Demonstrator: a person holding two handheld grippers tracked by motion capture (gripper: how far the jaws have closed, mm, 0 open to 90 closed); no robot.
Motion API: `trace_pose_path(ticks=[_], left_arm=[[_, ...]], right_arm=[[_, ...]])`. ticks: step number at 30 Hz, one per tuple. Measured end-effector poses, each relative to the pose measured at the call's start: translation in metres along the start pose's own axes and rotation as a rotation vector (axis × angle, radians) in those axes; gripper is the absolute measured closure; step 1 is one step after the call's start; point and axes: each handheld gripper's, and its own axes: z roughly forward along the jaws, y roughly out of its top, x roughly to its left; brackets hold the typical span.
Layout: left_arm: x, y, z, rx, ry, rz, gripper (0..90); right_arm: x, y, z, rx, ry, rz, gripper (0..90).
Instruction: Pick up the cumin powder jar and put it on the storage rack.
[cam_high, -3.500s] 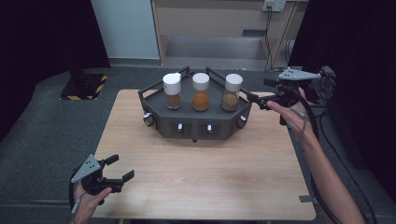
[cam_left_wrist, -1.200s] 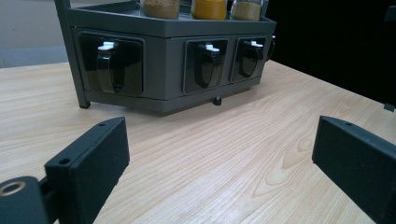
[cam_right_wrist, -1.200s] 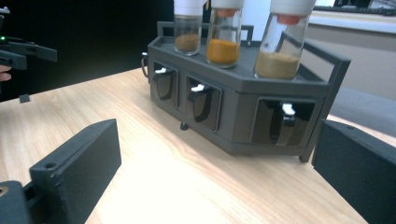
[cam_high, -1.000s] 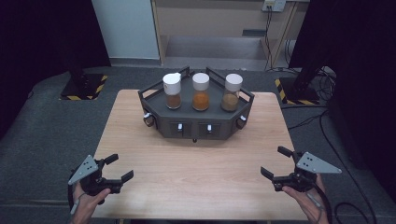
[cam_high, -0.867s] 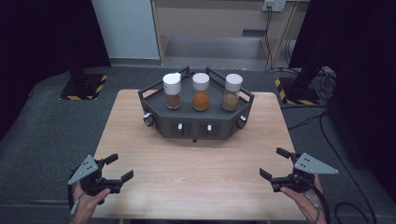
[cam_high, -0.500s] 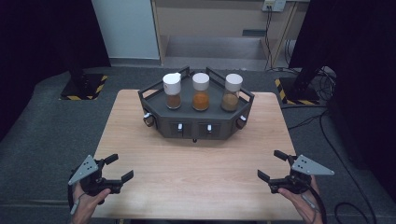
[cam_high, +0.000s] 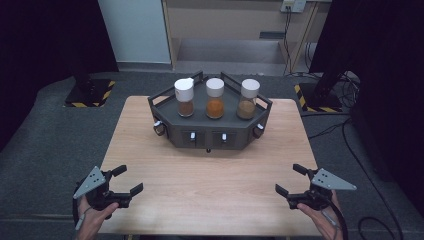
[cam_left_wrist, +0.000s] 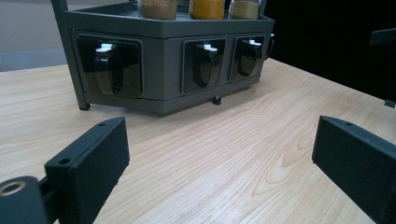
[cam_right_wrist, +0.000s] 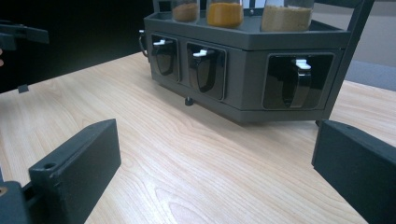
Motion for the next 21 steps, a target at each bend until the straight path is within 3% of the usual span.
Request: trace_pose_path(ticks=[12, 21], left_arm=[[-0.0006, 0.0001, -0.0007, -0.004, 0.001, 0.005, 2.7], [-0.0012, -0.0010, -0.0010, -0.017, 0.004, 0.004, 2.7]], right_arm=[[0.0003, -0.0026, 0.0010, 0.008, -0.005, 0.012, 2.0], [-0.0021, -0.0079, 0.0058, -0.021, -0.025, 0.000, 2.7]])
